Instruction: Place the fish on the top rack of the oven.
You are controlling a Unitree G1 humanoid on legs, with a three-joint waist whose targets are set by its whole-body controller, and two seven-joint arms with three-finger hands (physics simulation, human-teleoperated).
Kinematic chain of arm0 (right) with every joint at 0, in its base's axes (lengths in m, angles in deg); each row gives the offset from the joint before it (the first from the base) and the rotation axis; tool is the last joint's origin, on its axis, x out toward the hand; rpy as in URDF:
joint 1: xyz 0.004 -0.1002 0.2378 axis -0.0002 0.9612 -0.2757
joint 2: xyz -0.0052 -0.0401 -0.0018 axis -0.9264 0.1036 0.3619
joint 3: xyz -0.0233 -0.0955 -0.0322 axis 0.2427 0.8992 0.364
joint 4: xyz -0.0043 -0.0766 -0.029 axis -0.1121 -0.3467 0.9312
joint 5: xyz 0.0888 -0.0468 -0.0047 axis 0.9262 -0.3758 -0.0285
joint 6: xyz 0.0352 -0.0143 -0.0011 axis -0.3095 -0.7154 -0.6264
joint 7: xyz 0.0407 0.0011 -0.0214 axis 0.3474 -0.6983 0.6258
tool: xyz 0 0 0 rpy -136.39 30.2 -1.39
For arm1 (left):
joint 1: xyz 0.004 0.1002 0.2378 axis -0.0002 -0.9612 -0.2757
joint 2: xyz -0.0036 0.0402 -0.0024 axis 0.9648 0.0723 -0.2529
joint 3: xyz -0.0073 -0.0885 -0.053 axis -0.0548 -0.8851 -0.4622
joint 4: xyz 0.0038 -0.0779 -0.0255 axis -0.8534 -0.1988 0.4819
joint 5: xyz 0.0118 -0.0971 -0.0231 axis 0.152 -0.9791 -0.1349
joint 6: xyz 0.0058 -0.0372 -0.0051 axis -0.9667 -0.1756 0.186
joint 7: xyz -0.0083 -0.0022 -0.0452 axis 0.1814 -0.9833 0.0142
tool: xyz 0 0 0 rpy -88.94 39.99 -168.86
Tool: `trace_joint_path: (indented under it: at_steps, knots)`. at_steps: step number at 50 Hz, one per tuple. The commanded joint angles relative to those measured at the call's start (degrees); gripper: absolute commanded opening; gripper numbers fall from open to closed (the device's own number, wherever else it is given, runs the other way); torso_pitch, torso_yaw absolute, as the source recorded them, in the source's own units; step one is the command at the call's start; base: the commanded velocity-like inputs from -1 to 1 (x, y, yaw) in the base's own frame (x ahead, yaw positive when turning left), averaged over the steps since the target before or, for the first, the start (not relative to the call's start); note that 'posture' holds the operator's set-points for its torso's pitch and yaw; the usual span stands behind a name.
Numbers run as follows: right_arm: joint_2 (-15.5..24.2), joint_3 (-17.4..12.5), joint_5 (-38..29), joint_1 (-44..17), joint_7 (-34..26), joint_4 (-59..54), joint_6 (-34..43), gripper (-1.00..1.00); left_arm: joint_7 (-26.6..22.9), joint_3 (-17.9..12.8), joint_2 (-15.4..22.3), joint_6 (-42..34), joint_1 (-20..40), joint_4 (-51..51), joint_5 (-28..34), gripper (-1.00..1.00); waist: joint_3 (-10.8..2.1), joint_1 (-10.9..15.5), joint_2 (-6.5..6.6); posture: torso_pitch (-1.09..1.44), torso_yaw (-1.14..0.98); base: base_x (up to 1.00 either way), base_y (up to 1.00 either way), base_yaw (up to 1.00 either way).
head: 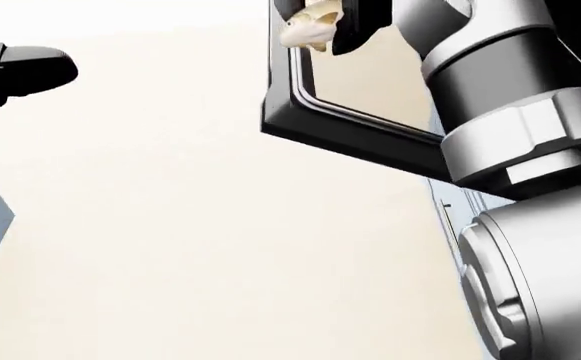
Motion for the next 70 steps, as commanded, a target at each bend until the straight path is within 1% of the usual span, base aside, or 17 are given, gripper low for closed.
trace_joint_path:
  at_steps: [1, 2, 3, 12, 14, 19, 24, 27, 28, 40, 44, 48, 55, 60, 64, 65, 70]
  knots:
    - [1.1, -1.2, -0.1, -3.3, 2.1, 2.3, 0.2, -1.0, -0.2, -0.1, 0.5, 1.2, 1.3, 0.8, -0.1, 1.0, -1.76, -1.1, 0.99, 0.0, 0.0, 0.0, 0.0, 0.0]
    - [1.1, -1.2, 0.0, -3.4, 2.1, 2.2, 0.4, -1.0, -0.2, -0.1, 0.5, 1.2, 1.3, 0.8, -0.1, 1.0, -1.95, -1.9, 2.63, 0.0, 0.0, 0.0, 0.0, 0.0]
    - [1.2, -1.1, -0.1, -3.4, 2.2, 2.1, 0.3, -1.0, 0.0, -0.2, 0.5, 0.7, 1.4, 1.1, -0.3, 1.0, -1.13, -2.0, 1.05, 0.0, 0.0, 0.0, 0.0, 0.0]
    - [1.5, -1.3, 0.3, -4.9, 3.4, 0.5, 0.7, -1.0, -0.3, 0.5, 0.3, 1.3, 1.6, 0.4, 0.4, 1.0, 0.2, -2.6, -1.04, 0.0, 0.0, 0.0, 0.0, 0.0]
    - [1.9, -1.4, 0.4, -5.3, 3.6, -0.2, 0.4, -1.0, -0.3, 0.8, 0.1, 1.1, 1.6, 0.6, 0.6, 1.0, -2.29, -2.3, -1.12, 0.0, 0.0, 0.0, -0.13, 0.0]
    - [2.8, -1.6, 0.7, -7.0, 4.4, -1.9, 0.3, -1.0, -1.0, 1.8, 0.4, 1.0, 3.9, -1.7, 2.1, 1.0, -3.53, -1.8, -0.21, 0.0, 0.0, 0.0, -0.21, 0.0]
    - [3.1, -1.6, 0.9, -8.3, 5.2, -3.4, 0.1, -1.0, -2.1, 2.8, 1.1, 1.1, 7.6, -6.1, 4.0, 1.0, -3.18, -1.4, -2.61, 0.0, 0.0, 0.0, -0.22, 0.0]
    - [3.4, -1.6, 0.9, -9.2, 5.8, -4.4, -0.1, -1.0, -3.0, 3.6, 1.1, 1.9, 9.0, -8.8, 5.8, 1.0, -3.53, -0.9, -6.88, 0.0, 0.0, 0.04, -0.29, 0.0]
    - [3.4, -1.6, 1.0, -9.3, 5.8, -4.6, -0.1, -1.0, -3.1, 3.7, 1.2, 1.4, 9.8, -9.1, 6.2, 1.0, -2.63, -0.9, -4.93, 0.0, 0.0, 0.04, -0.31, 0.0]
    - [3.6, -1.4, 1.0, -10.1, 6.2, -5.6, -0.5, -1.0, -4.7, 3.8, 0.7, 0.9, 12.6, -11.4, 9.5, 1.0, -1.91, -0.3, -1.6, 0.0, 0.0, 0.05, -0.31, 0.0]
    - [3.4, -1.3, 1.0, -10.1, 6.2, -5.6, -0.6, -1.0, -5.0, 3.7, 0.2, 1.1, 12.1, -11.2, 9.9, 1.0, -2.21, -0.9, 1.4, 0.0, 0.0, 0.05, -0.31, 0.0]
    - [3.4, -1.3, 0.9, -10.5, 6.5, -6.1, -0.8, -1.0, -5.0, 3.5, -0.1, 1.1, 11.9, -11.0, 10.0, 1.0, -2.69, -1.5, 1.14, 0.0, 0.0, 0.05, -0.26, 0.0]
    - [3.2, -1.4, 1.2, -10.9, 6.8, -6.4, -1.1, -0.99, -5.2, 3.3, -0.3, 1.2, 11.8, -11.0, 10.1, 1.0, -0.69, -0.6, -6.26, 0.0, 0.0, 0.04, -0.05, 0.0]
    - [3.0, -1.5, 1.4, -11.4, 7.1, -6.3, -0.8, -1.0, -5.0, 3.3, -0.5, 1.0, 11.6, -10.4, 10.0, 1.0, -0.83, -1.4, -1.65, 0.0, 0.0, 0.0, 0.0, 0.0]
    - [2.7, -1.4, 1.6, -11.5, 7.7, -6.4, -0.8, -1.0, -4.9, 3.0, -0.3, 0.4, 11.6, -9.8, 9.6, 1.0, -1.06, -2.1, -1.55, 0.0, 0.0, 0.01, 0.0, 0.0]
    - [2.6, -1.3, 1.5, -11.5, 7.8, -6.5, -0.9, -1.0, -4.9, 2.9, -0.3, 0.3, 11.7, -9.7, 9.5, 1.0, -2.75, -1.9, -1.53, 0.0, 0.0, 0.12, 0.0, 0.0]
    - [2.3, -1.3, 1.8, -11.8, 8.8, -7.3, -1.0, -1.0, -5.1, 2.8, -0.2, 1.2, 11.4, -10.4, 9.5, 1.0, -1.73, -1.7, -1.19, 0.0, 0.0, 0.17, 0.0, 0.0]
